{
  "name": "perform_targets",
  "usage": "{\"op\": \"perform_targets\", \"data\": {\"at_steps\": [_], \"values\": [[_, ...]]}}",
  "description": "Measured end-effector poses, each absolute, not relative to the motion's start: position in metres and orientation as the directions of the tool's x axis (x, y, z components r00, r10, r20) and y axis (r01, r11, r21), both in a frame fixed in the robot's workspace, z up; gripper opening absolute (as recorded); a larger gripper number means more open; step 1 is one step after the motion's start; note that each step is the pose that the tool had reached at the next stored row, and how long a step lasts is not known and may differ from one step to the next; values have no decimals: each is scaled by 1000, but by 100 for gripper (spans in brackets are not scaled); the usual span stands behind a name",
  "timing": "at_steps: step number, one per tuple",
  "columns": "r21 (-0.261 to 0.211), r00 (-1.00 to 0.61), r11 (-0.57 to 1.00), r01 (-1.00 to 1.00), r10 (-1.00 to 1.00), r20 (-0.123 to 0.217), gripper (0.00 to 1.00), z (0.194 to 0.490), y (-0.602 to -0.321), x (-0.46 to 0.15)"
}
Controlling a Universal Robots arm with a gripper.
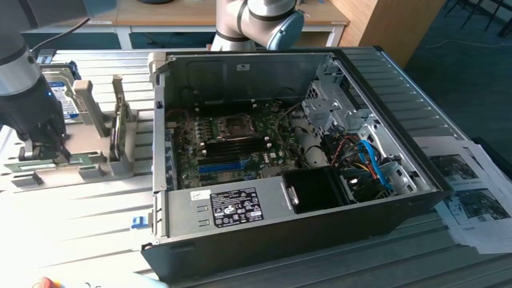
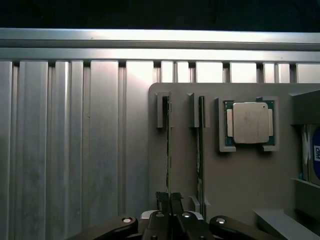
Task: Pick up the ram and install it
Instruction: 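Pick up the ram and move it above insertion slot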
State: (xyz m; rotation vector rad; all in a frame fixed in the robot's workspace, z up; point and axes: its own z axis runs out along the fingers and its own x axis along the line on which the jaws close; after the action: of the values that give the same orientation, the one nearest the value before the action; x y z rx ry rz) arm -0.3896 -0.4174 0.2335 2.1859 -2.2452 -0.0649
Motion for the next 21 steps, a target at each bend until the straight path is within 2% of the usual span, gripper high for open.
{"op": "perform_targets", "data": {"at_steps": [21], "values": [[35, -27, 26, -999, -999, -24, 12, 272, -417, -390]]}}
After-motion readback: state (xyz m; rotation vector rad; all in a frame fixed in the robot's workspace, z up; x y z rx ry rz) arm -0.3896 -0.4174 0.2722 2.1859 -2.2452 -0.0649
